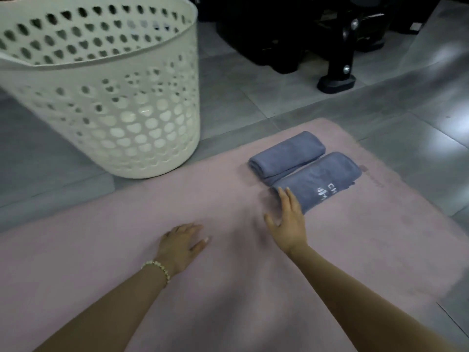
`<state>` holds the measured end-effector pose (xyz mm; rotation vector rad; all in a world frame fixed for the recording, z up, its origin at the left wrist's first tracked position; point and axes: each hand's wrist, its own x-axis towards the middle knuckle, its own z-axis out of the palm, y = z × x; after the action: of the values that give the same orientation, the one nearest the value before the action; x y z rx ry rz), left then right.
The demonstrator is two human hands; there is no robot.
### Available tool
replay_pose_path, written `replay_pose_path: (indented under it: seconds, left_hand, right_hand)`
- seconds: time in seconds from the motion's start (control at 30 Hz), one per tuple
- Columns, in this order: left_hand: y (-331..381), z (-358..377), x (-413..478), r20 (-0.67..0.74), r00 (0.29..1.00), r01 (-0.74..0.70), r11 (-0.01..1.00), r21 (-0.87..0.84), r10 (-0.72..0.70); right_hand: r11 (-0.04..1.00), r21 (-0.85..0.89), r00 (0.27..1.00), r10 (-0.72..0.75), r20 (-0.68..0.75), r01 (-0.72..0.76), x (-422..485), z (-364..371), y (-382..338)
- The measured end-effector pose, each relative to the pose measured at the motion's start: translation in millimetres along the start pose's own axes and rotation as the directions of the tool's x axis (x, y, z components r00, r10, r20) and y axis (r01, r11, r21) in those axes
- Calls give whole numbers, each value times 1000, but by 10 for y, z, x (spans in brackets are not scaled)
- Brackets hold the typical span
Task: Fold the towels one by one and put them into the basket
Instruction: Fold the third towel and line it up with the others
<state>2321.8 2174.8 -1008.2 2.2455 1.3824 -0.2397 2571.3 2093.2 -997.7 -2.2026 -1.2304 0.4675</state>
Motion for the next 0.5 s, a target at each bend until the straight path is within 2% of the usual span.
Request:
replay_pose_path:
  seconds: [0.17, 0.27, 0.33, 0.43, 0.5]
  left_hand:
    - [-955, -277, -906, -46, 991, 127, 984, 126, -122]
    - [-1534, -381, -1621, -90, 973, 224, 962, 158, -212]
    - [-1895, -428, -2150, -131, 954, 291, 942, 166, -271]
    - [-2416, -416, -2934, -186, 906, 405, 908, 111, -381]
    - [-2698, -401, -3402, -227, 849, 497, 867, 39, -476]
  right_hand:
    - [991, 105, 965, -108, 240, 85, -547, 549, -964]
    - [971, 109, 879, -239, 411, 214, -1010, 909, -1549]
    - [945, 126, 823, -326, 466, 303, -1309, 1118, -1937]
    - [915, 155, 728, -391, 563, 372, -1737, 1407, -2475]
    - [902, 151, 662, -403, 632, 405, -2007, 1604, -2782]
